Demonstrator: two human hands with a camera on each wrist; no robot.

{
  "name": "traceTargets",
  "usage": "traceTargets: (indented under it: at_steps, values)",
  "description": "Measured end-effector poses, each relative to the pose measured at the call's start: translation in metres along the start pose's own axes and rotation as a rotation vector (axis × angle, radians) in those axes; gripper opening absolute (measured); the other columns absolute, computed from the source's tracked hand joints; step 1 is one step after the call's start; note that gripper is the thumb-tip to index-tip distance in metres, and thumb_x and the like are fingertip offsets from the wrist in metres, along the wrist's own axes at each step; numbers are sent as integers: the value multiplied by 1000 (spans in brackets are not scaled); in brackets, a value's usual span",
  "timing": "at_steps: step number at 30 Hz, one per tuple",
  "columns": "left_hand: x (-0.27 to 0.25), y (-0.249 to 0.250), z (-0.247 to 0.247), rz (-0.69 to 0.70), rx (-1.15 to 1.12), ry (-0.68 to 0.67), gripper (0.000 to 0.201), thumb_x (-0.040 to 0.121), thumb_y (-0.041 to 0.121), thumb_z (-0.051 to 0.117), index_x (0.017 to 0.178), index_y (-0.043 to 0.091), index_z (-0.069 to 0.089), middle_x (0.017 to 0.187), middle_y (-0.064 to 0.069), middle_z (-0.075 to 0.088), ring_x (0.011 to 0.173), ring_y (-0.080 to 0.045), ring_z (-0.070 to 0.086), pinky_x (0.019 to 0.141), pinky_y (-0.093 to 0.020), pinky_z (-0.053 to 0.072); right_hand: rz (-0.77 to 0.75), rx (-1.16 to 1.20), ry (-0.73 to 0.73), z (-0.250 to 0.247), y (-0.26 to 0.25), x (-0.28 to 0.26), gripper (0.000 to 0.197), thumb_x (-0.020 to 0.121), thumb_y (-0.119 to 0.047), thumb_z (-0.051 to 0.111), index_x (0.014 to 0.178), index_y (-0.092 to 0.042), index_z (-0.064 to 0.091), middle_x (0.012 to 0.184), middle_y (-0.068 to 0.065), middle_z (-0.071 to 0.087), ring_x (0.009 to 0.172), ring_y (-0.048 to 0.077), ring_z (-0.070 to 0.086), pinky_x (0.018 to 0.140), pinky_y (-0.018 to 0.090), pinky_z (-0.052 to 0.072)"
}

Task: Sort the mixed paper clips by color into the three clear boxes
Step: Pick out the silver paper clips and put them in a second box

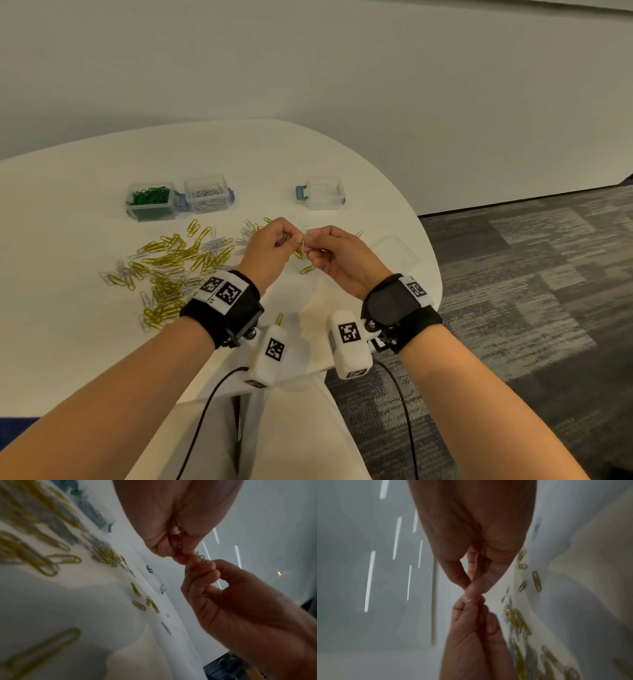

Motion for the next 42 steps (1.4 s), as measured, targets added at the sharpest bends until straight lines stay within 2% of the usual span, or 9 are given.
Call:
traceTargets:
  at_steps: [4,13,22,25,29,34,36,39,42]
  values:
    - [0,-8,1,-216,-509,-30,20,96,2,45,79,10,52,73,-4,55,56,-6,47,46,-14,33,79,-62,-23,1,2,-1,16,88,-1,62,73,-8,58,75,13,68,55,10,61,56,16,53]
    - [6,-9,-11,-368,-724,-108,23,91,4,31,75,14,46,70,-7,53,52,-11,36,46,-20,26,51,-159,-35,-16,8,-3,11,94,-11,53,84,-10,57,80,10,67,67,14,61,68,24,53]
    - [3,-22,19,-563,-482,-219,26,92,27,41,73,12,50,64,-4,51,51,-12,38,46,-21,26,-101,-564,29,-20,-1,3,9,91,-5,56,97,-1,61,74,10,67,60,14,59,61,23,53]
    - [5,-25,26,-472,-289,-280,25,97,30,49,78,14,50,67,-1,50,54,-9,36,46,-18,27,-154,-611,30,-20,-5,5,15,90,-6,60,102,3,62,78,11,69,62,13,61,63,22,54]
    - [11,-26,16,-363,-200,-131,21,99,16,46,78,11,46,69,-3,46,53,-10,35,42,-14,30,-68,-599,-80,-27,-11,7,19,93,-3,55,111,-3,62,78,10,67,62,12,59,66,21,54]
    - [13,-36,4,-659,-741,-156,19,97,15,36,80,14,45,64,-1,45,48,-10,36,40,-18,28,22,-100,316,-85,-36,31,21,91,-2,40,87,1,60,74,12,54,61,19,49,55,25,43]
    - [15,-35,1,-716,-785,-155,25,91,22,35,69,16,44,60,0,43,49,-12,35,42,-20,27,59,-343,386,-102,-45,48,17,92,-11,47,85,-3,60,75,9,50,61,17,44,55,26,37]
    - [24,-35,-3,-704,-544,-133,30,90,25,36,60,20,34,54,3,35,42,-10,28,39,-18,18,5,-1334,269,-100,-57,66,18,89,-17,60,103,-6,65,99,3,54,91,20,51,80,28,41]
    - [35,-29,-1,-648,-151,-138,25,93,14,35,68,15,43,54,2,32,36,-8,24,35,-14,15,-35,-1694,107,-91,-47,76,21,88,-15,62,109,-14,63,117,4,58,110,24,53,94,29,40]
Point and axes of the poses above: each hand's wrist, its own x-axis towards the middle knuckle, its own z-axis out of the palm, y = z × x, the point moved 5 cm from there along x, towards the middle knuckle
